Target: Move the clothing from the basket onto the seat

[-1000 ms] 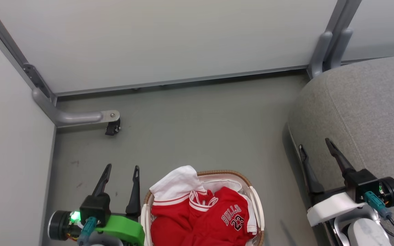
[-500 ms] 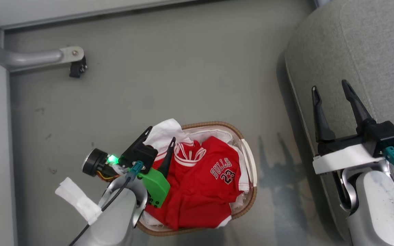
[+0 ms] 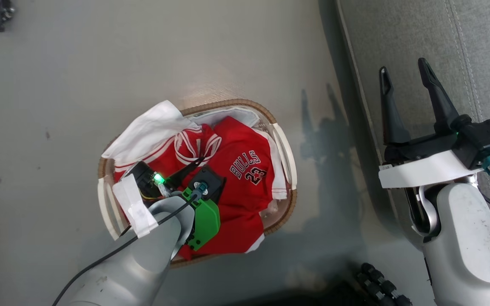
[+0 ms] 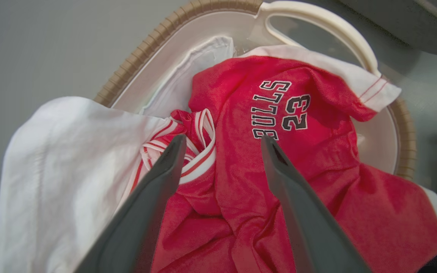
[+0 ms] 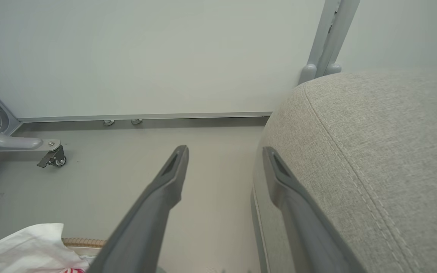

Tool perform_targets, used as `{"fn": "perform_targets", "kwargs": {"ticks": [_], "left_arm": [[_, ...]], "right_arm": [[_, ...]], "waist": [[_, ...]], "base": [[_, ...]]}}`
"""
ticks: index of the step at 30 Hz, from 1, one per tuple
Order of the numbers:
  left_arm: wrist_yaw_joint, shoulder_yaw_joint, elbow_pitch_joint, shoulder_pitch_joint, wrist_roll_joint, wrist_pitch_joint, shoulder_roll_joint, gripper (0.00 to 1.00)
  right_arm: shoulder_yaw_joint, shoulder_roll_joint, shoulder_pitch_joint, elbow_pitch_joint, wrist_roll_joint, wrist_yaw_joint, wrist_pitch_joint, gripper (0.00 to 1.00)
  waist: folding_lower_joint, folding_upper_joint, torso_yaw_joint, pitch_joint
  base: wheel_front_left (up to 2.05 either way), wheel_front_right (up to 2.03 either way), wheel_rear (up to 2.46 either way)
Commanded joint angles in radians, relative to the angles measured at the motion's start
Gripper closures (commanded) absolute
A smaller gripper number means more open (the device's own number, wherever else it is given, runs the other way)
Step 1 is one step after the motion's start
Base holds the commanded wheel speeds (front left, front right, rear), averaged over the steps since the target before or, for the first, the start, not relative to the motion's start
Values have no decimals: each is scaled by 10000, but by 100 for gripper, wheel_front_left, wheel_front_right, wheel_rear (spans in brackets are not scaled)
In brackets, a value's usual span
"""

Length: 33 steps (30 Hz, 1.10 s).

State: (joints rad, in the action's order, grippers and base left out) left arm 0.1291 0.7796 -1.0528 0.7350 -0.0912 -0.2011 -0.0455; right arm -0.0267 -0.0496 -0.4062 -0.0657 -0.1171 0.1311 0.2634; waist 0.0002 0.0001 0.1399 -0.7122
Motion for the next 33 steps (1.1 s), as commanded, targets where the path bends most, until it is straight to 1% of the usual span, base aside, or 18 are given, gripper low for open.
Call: {"fn": "perform_targets", "kwargs": {"ticks": [1, 4, 7, 13, 18, 21, 22, 23, 24, 25, 26, 27, 29, 33], "left_arm": [[17, 168, -176, 348, -164, 44, -102, 0], [17, 335, -559, 587, -602, 130, -224, 0], [18, 206, -909, 881, -797, 156, -399, 0], [-385, -63, -1482, 1327, -1060, 203, -772, 0], [-426, -205, -1792, 1500, -1270, 440, -1002, 0], [-343, -214, -1918, 1443, -1357, 653, -990, 0], [-322, -210, -1960, 1382, -1408, 735, -955, 2], [-302, -196, -1982, 1335, -1437, 783, -930, 24], [-268, -187, -1998, 1278, -1478, 858, -892, 53], [-246, -183, -2013, 1232, -1525, 900, -867, 65], [-249, -178, -2035, 1193, -1553, 982, -843, 98], [-240, -161, -2053, 1150, -1576, 1019, -825, 100], [-229, -130, -2073, 1112, -1614, 1093, -804, 100], [-193, -48, -2004, 1051, -1660, 801, -696, 100]], "right_arm": [[-84, -14, -206, 70, -142, -6, 22, 0], [-171, -17, -196, 80, -454, -6, 22, 0], [-304, -9, -62, 81, -695, -6, 22, 0], [-641, -12, 31, 63, -1072, -6, 22, 0], [-811, -12, -4, 133, -1267, -6, 22, 0], [-921, -14, -8, 129, -1338, -6, 22, 0], [-956, -14, 11, 128, -1374, -6, 22, 0], [-981, -14, 34, 124, -1388, -6, 22, 0], [-1007, -14, 61, 110, -1405, -6, 22, 0], [-1027, -14, 82, 90, -1428, -6, 22, 0], [-1048, -15, 99, 67, -1439, -6, 22, 0], [-1067, -15, 111, 52, -1455, -6, 22, 0], [-1093, -15, 107, 25, -1467, -6, 22, 0], [-1022, -19, 153, -39, -1369, -6, 22, 0]], "waist": [[-2, -1, 1061, -1202], [-2, -1, 1321, -1464], [-2, -1, 1545, -1656], [-2, -1, 1963, -1966], [-2, -1, 2200, -2152], [-2, -1, 2304, -2181], [-2, -1, 2332, -2179], [-2, -1, 2348, -2173], [-2, -1, 2363, -2159], [-2, -1, 2373, -2142], [-2, -1, 2385, -2117], [-2, -1, 2392, -2092], [-2, -1, 2398, -2035], [-2, -1, 2322, -1807]], "base": [[0, 0, 0], [0, 0, 0], [0, 0, 0], [0, 0, 0], [0, 0, 0], [0, 0, 0], [0, 0, 0], [0, 0, 0], [0, 0, 0], [0, 0, 0], [0, 0, 0], [0, 0, 0], [0, 0, 0], [0, 0, 0]]}}
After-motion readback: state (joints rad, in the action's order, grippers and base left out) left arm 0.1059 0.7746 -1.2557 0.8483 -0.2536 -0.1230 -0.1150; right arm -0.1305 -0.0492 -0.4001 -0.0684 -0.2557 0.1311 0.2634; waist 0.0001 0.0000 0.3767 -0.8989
